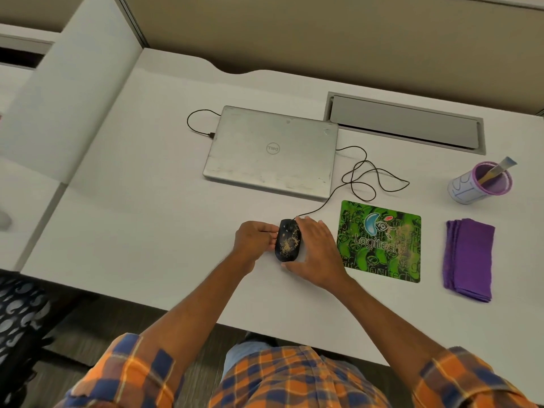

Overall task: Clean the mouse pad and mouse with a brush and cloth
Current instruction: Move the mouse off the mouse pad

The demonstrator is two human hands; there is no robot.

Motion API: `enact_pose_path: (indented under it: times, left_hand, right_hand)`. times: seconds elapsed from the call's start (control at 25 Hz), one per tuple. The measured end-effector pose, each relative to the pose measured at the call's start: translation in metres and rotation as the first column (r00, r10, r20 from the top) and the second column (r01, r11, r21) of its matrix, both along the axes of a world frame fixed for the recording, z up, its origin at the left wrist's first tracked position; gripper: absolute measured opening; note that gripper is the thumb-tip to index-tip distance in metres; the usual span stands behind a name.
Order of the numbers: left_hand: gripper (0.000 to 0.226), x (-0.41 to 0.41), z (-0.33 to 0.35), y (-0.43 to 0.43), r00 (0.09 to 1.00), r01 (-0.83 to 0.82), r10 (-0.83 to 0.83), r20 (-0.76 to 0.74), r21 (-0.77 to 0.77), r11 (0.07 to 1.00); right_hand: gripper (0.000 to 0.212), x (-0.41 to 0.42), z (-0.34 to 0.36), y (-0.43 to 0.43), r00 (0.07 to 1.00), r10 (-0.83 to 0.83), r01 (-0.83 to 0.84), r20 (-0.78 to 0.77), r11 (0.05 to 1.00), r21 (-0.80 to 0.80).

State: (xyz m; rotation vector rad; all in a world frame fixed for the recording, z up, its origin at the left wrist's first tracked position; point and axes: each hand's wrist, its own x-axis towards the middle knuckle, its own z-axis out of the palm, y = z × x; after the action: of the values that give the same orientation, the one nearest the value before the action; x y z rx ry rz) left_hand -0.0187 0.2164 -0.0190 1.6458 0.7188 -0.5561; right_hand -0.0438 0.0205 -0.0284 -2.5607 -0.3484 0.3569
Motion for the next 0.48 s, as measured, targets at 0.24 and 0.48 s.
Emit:
enact_pose_path:
  times: [0.24,0.48]
  left_hand:
    - [0.032,-0.002,-0.008,0.012,1.000,0.022,-0.022,-0.008,-0.009,1.000]
    - [0.032,-0.002,-0.013,0.015,1.000,0.022,-0.021,0.009,-0.054,0.998]
  right_hand:
    - [0.119,-0.007,-0.010,0.013,0.999,-0.033,0.033,-0.014,0.999,0.004]
    - [0.120,-0.009,-0.015,0.014,0.999,-0.052,0.052,-0.010,0.999,-0.010]
